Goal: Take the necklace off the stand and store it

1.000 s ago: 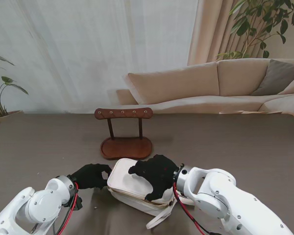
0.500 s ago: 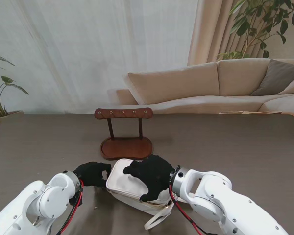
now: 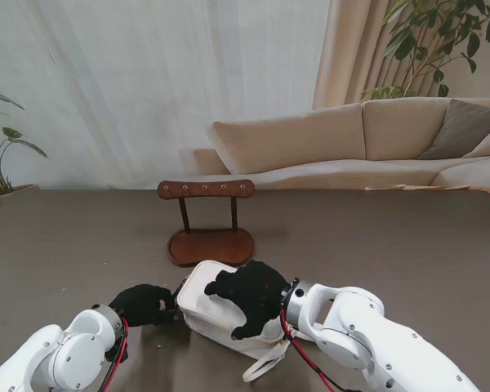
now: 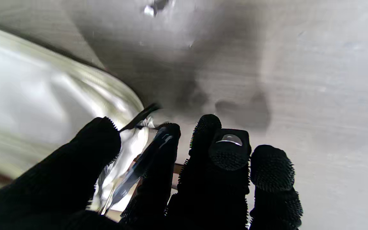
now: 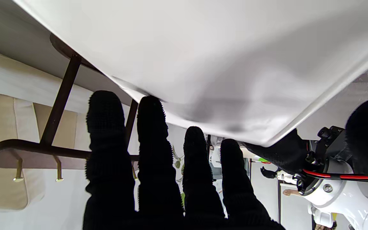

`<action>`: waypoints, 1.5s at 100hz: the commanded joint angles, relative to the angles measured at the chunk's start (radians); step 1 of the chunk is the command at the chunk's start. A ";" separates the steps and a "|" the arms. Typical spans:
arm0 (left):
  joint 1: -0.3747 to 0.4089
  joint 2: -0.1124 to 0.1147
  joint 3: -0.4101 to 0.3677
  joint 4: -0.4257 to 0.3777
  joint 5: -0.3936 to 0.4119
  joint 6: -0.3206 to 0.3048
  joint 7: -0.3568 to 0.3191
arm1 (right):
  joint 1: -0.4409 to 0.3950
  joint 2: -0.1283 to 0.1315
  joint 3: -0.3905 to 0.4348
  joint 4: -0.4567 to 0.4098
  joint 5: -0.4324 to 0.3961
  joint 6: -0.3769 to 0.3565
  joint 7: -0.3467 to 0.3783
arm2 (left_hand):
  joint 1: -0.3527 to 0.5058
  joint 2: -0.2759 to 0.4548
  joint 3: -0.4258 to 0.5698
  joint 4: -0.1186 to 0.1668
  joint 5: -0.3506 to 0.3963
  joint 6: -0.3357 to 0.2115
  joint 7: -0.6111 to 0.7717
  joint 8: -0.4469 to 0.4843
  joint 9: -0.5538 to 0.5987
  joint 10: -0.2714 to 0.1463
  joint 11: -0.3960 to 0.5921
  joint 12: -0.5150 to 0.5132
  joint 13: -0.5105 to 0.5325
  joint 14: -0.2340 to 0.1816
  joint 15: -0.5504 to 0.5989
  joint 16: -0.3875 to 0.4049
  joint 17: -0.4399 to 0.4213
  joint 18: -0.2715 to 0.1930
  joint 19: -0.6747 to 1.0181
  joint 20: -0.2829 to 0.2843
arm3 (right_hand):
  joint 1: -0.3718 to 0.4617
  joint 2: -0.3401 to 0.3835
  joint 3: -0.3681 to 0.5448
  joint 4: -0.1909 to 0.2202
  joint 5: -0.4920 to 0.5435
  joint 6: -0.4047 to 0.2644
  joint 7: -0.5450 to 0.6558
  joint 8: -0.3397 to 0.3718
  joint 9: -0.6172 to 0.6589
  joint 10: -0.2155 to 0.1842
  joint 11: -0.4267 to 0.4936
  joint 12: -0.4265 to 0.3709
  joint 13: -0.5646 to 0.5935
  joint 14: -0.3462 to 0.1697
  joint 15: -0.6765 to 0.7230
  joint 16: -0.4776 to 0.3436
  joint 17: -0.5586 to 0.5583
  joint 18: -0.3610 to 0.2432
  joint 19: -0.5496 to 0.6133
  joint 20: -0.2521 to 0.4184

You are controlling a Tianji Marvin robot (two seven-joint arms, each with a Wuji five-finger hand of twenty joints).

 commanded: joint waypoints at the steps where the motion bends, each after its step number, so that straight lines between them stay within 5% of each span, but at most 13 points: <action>1: 0.021 -0.003 0.003 0.004 -0.015 0.003 -0.024 | -0.001 -0.001 -0.005 0.009 0.003 -0.003 0.024 | 0.006 -0.030 -0.020 0.038 0.030 -0.049 -0.004 0.001 -0.026 0.022 -0.012 -0.015 -0.022 0.012 -0.010 0.029 -0.029 -0.001 0.007 0.022 | -0.006 0.005 -0.029 0.027 0.004 -0.005 -0.001 -0.016 0.006 0.008 0.013 0.012 0.017 -0.025 0.005 0.012 -0.395 0.031 -0.012 0.024; 17: 0.012 0.002 0.014 0.009 -0.040 -0.023 -0.054 | 0.000 -0.001 -0.006 0.011 0.010 -0.001 0.027 | 0.038 -0.035 -0.037 0.024 0.072 -0.109 0.000 0.008 -0.046 0.011 -0.018 -0.017 -0.052 -0.002 -0.019 0.038 -0.058 -0.019 -0.011 0.034 | -0.004 0.006 -0.030 0.028 0.006 -0.003 0.001 -0.015 0.013 0.006 0.015 0.013 0.026 -0.029 0.009 0.013 -0.392 0.029 -0.009 0.025; 32: -0.007 0.003 0.025 0.030 -0.041 -0.033 -0.054 | 0.016 -0.001 -0.020 0.022 0.022 0.003 0.036 | 0.031 -0.025 -0.024 0.041 0.060 -0.086 -0.020 0.000 -0.057 0.011 -0.015 -0.013 -0.058 -0.013 -0.012 0.048 -0.059 -0.023 -0.015 0.041 | -0.003 0.011 -0.033 0.029 0.006 -0.003 0.003 -0.014 0.013 0.007 0.014 0.012 0.027 -0.031 0.012 0.015 -0.393 0.028 -0.009 0.024; 55: 0.013 0.001 0.005 0.002 0.019 0.019 -0.044 | 0.014 0.000 -0.015 0.028 0.028 0.003 0.047 | -0.016 -0.038 -0.012 0.040 -0.071 0.137 -0.100 -0.039 -0.089 0.018 -0.004 -0.011 -0.047 -0.008 -0.016 0.044 -0.050 -0.014 -0.014 0.047 | 0.001 0.008 -0.032 0.030 0.009 -0.001 0.007 -0.013 0.016 0.007 0.015 0.013 0.030 -0.031 0.015 0.016 -0.394 0.028 -0.008 0.024; 64: 0.032 -0.002 -0.010 -0.016 0.040 0.035 -0.033 | 0.012 0.001 -0.014 0.028 0.027 -0.002 0.050 | -0.030 -0.057 -0.018 0.034 -0.119 0.178 -0.157 -0.075 -0.118 0.027 -0.008 -0.017 -0.057 -0.004 -0.019 0.045 -0.058 -0.008 -0.018 0.049 | 0.000 0.007 -0.030 0.029 0.008 0.001 0.007 -0.013 0.017 0.006 0.013 0.012 0.032 -0.028 0.014 0.015 -0.393 0.029 -0.008 0.024; 79: 0.052 -0.005 -0.030 -0.031 0.059 0.032 -0.014 | 0.015 0.000 -0.015 0.027 0.034 0.002 0.058 | -0.039 -0.061 -0.052 0.029 -0.204 0.101 -0.236 -0.117 -0.168 0.028 -0.014 -0.018 -0.082 -0.014 -0.019 0.050 -0.079 -0.014 -0.027 0.055 | 0.002 0.004 -0.025 0.028 0.007 0.003 0.008 -0.014 0.017 0.007 0.013 0.013 0.032 -0.029 0.013 0.015 -0.394 0.028 -0.009 0.022; 95: 0.057 -0.011 -0.040 -0.025 0.060 -0.005 0.031 | 0.017 0.000 -0.017 0.027 0.033 0.004 0.055 | -0.027 -0.059 -0.088 0.038 -0.221 -0.112 -0.197 -0.072 -0.192 0.021 0.013 0.025 -0.100 -0.038 0.010 0.050 -0.090 -0.022 -0.034 0.070 | 0.002 0.003 -0.023 0.028 0.009 0.006 0.010 -0.014 0.018 0.007 0.014 0.013 0.033 -0.029 0.013 0.015 -0.393 0.028 -0.009 0.022; 103: 0.055 -0.014 -0.041 -0.018 0.048 -0.026 0.053 | 0.017 0.000 -0.016 0.027 0.032 0.004 0.057 | -0.017 -0.066 -0.081 0.039 -0.212 -0.171 -0.134 -0.014 -0.199 0.017 0.017 0.047 -0.110 -0.053 0.026 0.050 -0.093 -0.024 -0.037 0.075 | 0.002 0.004 -0.023 0.028 0.009 0.006 0.011 -0.014 0.019 0.007 0.014 0.013 0.034 -0.030 0.013 0.015 -0.393 0.028 -0.009 0.022; 131: 0.031 -0.018 -0.021 0.019 0.021 -0.049 0.083 | 0.017 0.000 -0.014 0.025 0.036 0.004 0.067 | -0.007 -0.072 -0.060 0.036 -0.209 -0.204 -0.075 0.025 -0.222 0.023 0.027 0.075 -0.123 -0.064 0.041 0.050 -0.107 -0.024 -0.045 0.078 | 0.008 0.010 -0.026 0.029 0.013 0.006 0.014 -0.014 0.028 0.006 0.016 0.013 0.041 -0.031 0.014 0.015 -0.392 0.027 -0.007 0.021; 150: -0.011 -0.023 0.006 0.066 -0.023 -0.048 0.105 | 0.018 0.000 -0.012 0.024 0.037 0.003 0.067 | 0.000 -0.069 -0.061 0.039 -0.214 -0.212 -0.218 -0.087 -0.231 0.035 0.015 0.079 -0.131 -0.053 0.032 0.050 -0.122 -0.020 -0.056 0.084 | 0.009 0.013 -0.029 0.030 0.015 0.003 0.015 -0.014 0.034 0.002 0.015 0.012 0.045 -0.034 0.014 0.016 -0.391 0.024 -0.005 0.020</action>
